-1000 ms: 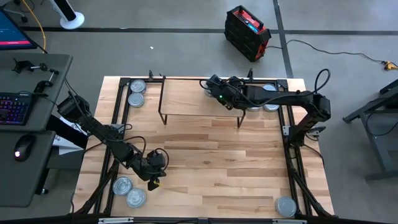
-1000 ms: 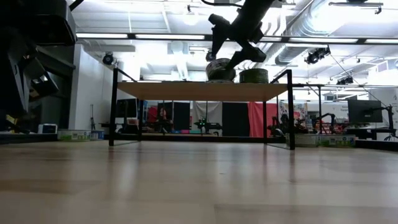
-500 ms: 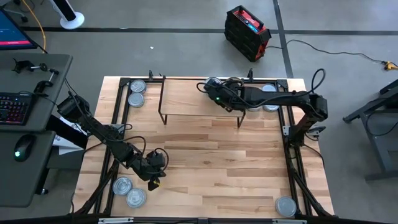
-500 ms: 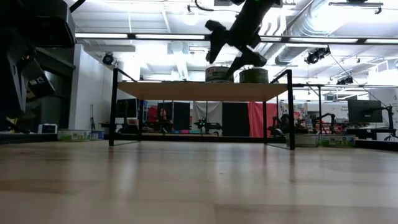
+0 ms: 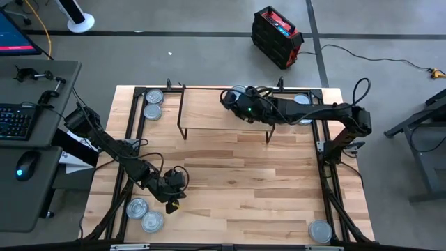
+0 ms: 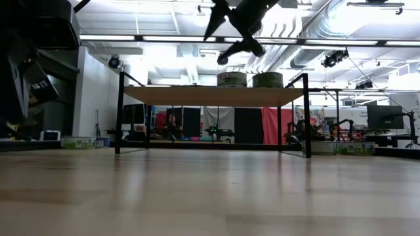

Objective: Stack canned seafood by type on shelf
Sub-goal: Put the light green tuna can on the shelf

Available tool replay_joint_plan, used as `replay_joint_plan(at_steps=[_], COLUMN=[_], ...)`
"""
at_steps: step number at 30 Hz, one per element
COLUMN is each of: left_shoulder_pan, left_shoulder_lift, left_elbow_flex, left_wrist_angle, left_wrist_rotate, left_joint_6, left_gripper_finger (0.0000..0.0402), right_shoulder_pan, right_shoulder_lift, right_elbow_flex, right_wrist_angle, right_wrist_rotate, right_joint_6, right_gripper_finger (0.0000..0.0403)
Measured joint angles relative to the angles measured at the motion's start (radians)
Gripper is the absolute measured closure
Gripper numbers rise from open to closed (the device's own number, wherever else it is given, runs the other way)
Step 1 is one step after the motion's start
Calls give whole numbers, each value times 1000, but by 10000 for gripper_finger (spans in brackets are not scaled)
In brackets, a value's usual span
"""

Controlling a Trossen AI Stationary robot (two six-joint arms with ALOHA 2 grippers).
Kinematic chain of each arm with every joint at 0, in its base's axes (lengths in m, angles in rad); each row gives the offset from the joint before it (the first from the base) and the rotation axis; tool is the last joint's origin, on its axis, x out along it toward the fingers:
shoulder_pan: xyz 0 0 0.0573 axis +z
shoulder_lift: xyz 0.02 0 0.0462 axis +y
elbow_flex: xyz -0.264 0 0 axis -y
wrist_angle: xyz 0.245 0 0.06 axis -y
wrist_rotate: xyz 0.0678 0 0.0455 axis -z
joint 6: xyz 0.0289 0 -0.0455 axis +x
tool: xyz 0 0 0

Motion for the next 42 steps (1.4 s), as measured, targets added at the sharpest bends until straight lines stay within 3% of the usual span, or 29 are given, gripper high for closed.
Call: replay_joint_plan(at_steps=[9, 13, 17, 20, 23, 27, 35, 38, 42], left_shoulder_pan=[51, 55, 57, 64, 73, 86, 99, 99, 99], left_shoulder_lift=[0, 0, 0, 0, 0, 0, 0, 0, 0], left_elbow_flex=[0, 0, 0, 0, 0, 0, 0, 0, 0], left_wrist_angle=[9, 22, 28, 29, 29, 29, 29, 29, 30], left_wrist_rotate=[0, 0, 0, 0, -1, 0, 0, 1, 1], left_joint_6=[-24, -38, -37, -37, -38, -49, -82, -82, -100], left_gripper_finger=[401, 401, 401, 401, 401, 401, 401, 401, 401], right_shoulder_pan=[-39, -22, 45, 135, 265, 467, 835, 904, 860], right_shoulder_lift=[36, 11, -37, -52, -56, -56, -56, -56, -80], right_elbow_flex=[0, 18, 57, 60, 60, 32, 29, 28, 8], right_wrist_angle=[1, 24, -106, -299, -557, -798, -1102, -1170, -1218], right_wrist_rotate=[14, -87, -196, -217, -220, -228, -433, -431, -321], right_joint_6=[-11, -226, -374, -379, -297, -31, 562, 656, 619], right_gripper_finger=[109, 109, 109, 109, 109, 109, 109, 110, 129])
